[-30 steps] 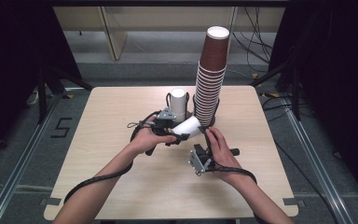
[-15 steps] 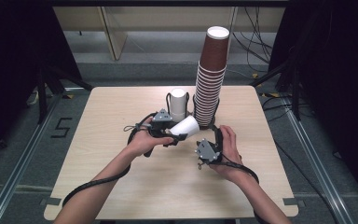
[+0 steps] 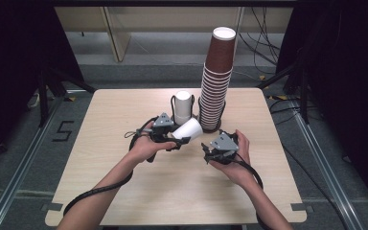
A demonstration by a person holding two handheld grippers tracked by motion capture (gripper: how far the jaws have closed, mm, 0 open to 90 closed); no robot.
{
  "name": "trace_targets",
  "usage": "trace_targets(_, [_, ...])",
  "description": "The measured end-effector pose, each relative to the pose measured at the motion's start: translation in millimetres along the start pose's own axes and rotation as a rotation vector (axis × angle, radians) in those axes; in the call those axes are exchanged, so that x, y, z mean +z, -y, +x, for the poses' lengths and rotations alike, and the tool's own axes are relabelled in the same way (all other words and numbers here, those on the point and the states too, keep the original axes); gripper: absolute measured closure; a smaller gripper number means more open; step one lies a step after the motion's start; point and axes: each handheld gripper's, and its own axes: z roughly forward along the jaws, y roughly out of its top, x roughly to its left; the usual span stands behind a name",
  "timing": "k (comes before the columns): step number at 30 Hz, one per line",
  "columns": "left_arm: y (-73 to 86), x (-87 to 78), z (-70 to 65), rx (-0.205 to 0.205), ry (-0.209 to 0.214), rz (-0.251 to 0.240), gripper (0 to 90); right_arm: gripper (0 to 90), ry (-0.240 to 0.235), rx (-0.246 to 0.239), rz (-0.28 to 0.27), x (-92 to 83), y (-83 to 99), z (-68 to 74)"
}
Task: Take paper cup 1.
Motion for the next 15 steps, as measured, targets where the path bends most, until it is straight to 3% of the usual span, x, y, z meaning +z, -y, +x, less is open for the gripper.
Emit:
trace_targets(4, [2.6,-1.5,-0.7,-0.017,-0.003,-0.004,35.5,22.8,-0.034,0.157,-0.001,0.1,0.3,-1.4])
trace_targets(5, [3.3,-1.4,-2.0,-0.021,-0.012,-0.018,35.4,22.8,-0.054,0.219,-0.016,0.7,-0.3,-3.0])
trace_targets(6, [3.8,-1.7,-2.7,-0.018,-0.016,-0.024,35.4,22.8,-0.054,0.219,-0.016,0.7,-0.3,-3.0])
trace_targets(8, [4.9,-1.8,-3.3,-0.014,-0.015,-0.039,35.4,22.7,-0.086,0.288,-0.023,0.5,-0.7,-6.4])
trace_targets(10, [6.4,-2.0,-4.4,-0.02,-0.026,-0.048,35.4,21.9,-0.139,0.474,-0.036,0.3,-1.0,-8.3])
trace_targets(11, [7.1,-2.4,-4.4,-0.02,-0.031,-0.046,35.4,21.3,-0.13,0.512,-0.021,0.5,-0.5,-8.6])
trace_targets(12, [7.9,-2.6,-4.4,-0.022,-0.032,-0.045,35.4,21.3,-0.13,0.512,-0.021,0.5,-0.5,-8.6])
trace_targets(15, [10.6,-2.0,-4.6,-0.028,-0.033,-0.055,35.4,20.0,-0.173,0.615,-0.039,0.9,0.9,-8.5])
